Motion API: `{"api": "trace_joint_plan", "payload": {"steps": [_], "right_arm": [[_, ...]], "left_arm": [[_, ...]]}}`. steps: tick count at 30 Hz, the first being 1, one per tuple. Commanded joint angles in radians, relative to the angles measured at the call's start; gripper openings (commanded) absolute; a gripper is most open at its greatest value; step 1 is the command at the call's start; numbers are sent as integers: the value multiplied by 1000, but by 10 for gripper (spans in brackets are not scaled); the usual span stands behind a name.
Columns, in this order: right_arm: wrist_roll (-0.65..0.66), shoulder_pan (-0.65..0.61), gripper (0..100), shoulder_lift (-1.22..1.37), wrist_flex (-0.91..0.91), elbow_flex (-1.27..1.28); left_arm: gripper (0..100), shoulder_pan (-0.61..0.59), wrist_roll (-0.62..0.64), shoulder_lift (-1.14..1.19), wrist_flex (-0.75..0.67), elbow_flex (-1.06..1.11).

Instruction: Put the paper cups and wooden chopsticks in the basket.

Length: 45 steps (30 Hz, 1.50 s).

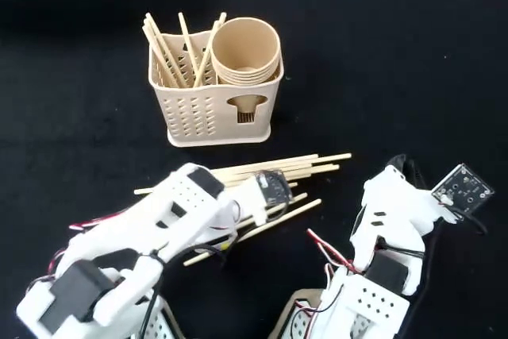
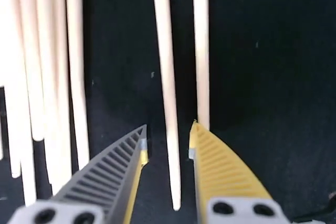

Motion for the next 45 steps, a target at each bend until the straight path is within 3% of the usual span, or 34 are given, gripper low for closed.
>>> {"api": "trace_joint_plan", "payload": {"steps": [1,16,29,34,45], "right_arm": [[11,-12,64,-10,-21,-2],[11,-12,64,-10,-21,7],[11,-12,64,-10,-21,8],[12,-12,64,-10,-21,8],[12,-12,64,-10,-21,8]], "left_arm": [[180,31,54,20,-51,-47],[191,33,74,86,-74,-61],[191,18,75,84,66,-177],[195,24,173,84,109,-239],[196,53,195,94,106,-222]]}}
